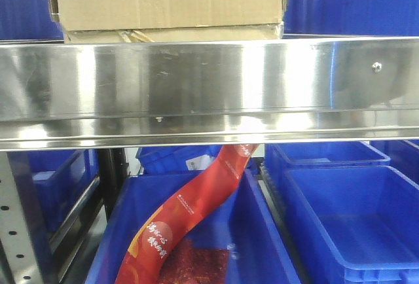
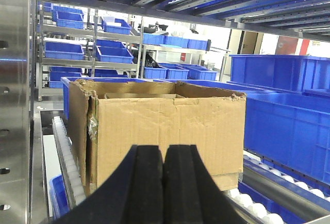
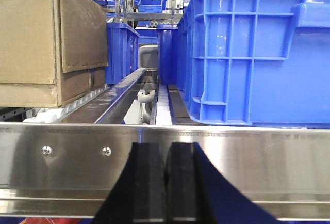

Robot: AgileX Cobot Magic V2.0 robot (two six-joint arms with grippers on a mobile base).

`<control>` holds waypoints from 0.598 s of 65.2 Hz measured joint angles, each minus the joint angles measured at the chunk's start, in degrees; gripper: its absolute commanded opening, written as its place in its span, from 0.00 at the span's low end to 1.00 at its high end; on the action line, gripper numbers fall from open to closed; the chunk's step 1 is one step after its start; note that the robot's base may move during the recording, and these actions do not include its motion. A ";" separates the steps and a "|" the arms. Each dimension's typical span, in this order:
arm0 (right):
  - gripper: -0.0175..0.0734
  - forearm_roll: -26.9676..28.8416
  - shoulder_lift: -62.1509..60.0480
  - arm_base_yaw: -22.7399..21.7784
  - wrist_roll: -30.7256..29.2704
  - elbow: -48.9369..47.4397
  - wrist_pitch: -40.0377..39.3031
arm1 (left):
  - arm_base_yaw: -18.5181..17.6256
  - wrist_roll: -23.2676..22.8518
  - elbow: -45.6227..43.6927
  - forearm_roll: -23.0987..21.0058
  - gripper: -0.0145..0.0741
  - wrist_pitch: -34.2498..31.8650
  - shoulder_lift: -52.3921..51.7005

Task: Stack two boxes on right shelf middle
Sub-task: 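Open both grippers and pull them back from the boxes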

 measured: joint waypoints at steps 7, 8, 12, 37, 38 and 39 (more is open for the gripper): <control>0.01 0.00 0.00 0.00 0.00 0.00 0.00 | 0.00 0.00 0.00 0.00 0.04 0.00 0.00; 0.01 0.00 0.00 0.00 0.00 0.00 0.00 | 0.00 0.00 0.00 0.00 0.04 0.00 0.00; 0.01 0.00 0.00 0.00 0.00 0.00 0.00 | 0.00 0.00 0.37 0.00 0.04 -0.21 -0.10; 0.01 0.00 0.00 0.00 0.04 0.00 0.00 | 9.26 0.14 23.44 1.78 0.04 -1.18 -15.82; 0.01 0.00 0.00 0.00 0.04 0.00 0.00 | 9.97 0.14 24.13 1.78 0.04 -1.30 -16.85; 0.01 0.00 0.00 0.00 0.04 0.00 0.00 | 10.48 0.29 25.11 1.78 0.04 -1.30 -17.53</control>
